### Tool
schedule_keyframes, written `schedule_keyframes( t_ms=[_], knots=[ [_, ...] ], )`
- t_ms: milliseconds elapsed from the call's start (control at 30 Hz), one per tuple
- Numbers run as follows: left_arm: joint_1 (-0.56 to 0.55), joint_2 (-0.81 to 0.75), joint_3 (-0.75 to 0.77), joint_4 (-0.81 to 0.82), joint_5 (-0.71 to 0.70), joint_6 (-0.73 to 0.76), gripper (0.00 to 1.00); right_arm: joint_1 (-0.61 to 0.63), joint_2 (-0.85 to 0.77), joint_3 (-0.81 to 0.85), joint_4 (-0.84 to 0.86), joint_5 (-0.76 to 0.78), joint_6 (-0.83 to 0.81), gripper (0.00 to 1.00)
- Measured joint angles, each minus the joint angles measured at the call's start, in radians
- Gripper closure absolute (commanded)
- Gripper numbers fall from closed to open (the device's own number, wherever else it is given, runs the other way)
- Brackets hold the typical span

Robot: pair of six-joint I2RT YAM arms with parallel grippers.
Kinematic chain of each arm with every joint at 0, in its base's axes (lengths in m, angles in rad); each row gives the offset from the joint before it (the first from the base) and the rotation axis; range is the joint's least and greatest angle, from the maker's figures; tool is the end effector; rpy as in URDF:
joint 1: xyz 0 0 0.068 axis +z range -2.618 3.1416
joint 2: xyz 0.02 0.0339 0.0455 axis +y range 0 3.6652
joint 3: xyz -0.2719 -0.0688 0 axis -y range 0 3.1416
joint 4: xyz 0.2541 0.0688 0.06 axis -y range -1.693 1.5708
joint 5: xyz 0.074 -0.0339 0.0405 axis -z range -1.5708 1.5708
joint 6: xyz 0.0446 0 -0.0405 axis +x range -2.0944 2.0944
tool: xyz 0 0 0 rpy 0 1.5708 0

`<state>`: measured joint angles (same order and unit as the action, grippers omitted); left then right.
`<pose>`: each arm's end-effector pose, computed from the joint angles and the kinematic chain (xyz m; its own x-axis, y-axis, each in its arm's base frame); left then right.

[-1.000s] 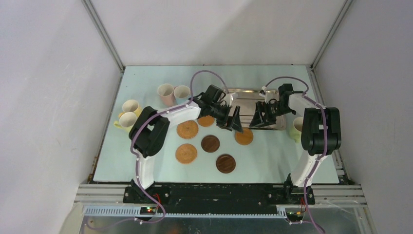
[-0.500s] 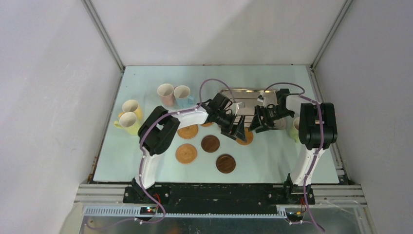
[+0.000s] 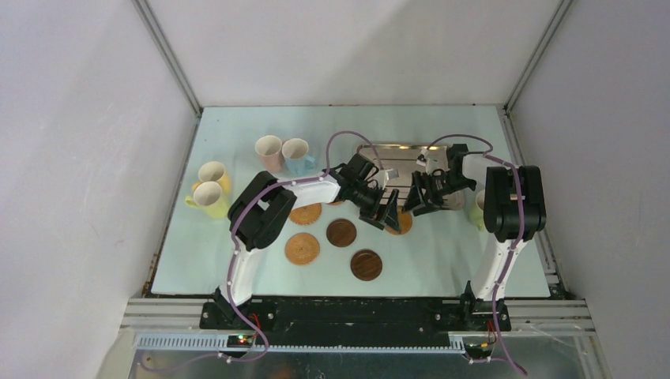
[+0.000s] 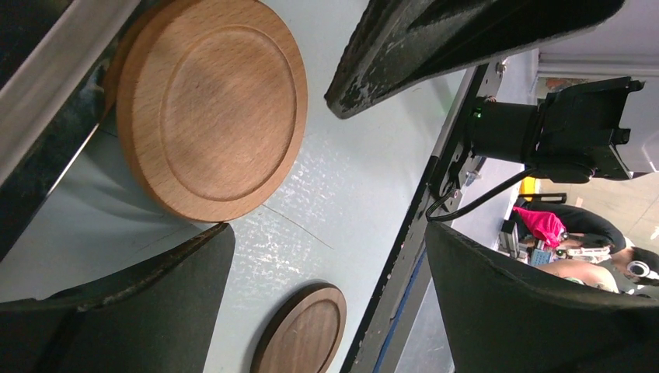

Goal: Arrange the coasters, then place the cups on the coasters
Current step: Pick up the coaster from the center of the board.

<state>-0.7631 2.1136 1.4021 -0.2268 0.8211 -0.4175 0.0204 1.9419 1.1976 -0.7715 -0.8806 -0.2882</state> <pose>0.3054 -0.3372 0.1416 -0.8506 0.4312 -0.3010 0.4800 0.4028 -0.7793 0.3510 0.0416 0.1366 -0.9414 -0.2002 -0.2715 -0.3368 0.6037 0.7226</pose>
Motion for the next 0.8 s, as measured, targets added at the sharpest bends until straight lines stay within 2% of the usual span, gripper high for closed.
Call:
schedule_keyframes(
  t_ms=[433,567,800],
  knots=[
    [-0.005,0.000,-0.013,0.024,-0.001,-0.014,0.00,0.021,0.026,0.000,0.003,-0.035,0.008,0.27],
    [-0.011,0.000,-0.013,0.024,-0.001,-0.021,0.00,0.019,0.041,0.001,-0.006,-0.066,0.005,0.35],
    [-0.017,0.000,-0.013,0.024,-0.002,-0.027,0.00,0.015,0.046,0.003,-0.022,-0.114,0.000,0.58]
  ],
)
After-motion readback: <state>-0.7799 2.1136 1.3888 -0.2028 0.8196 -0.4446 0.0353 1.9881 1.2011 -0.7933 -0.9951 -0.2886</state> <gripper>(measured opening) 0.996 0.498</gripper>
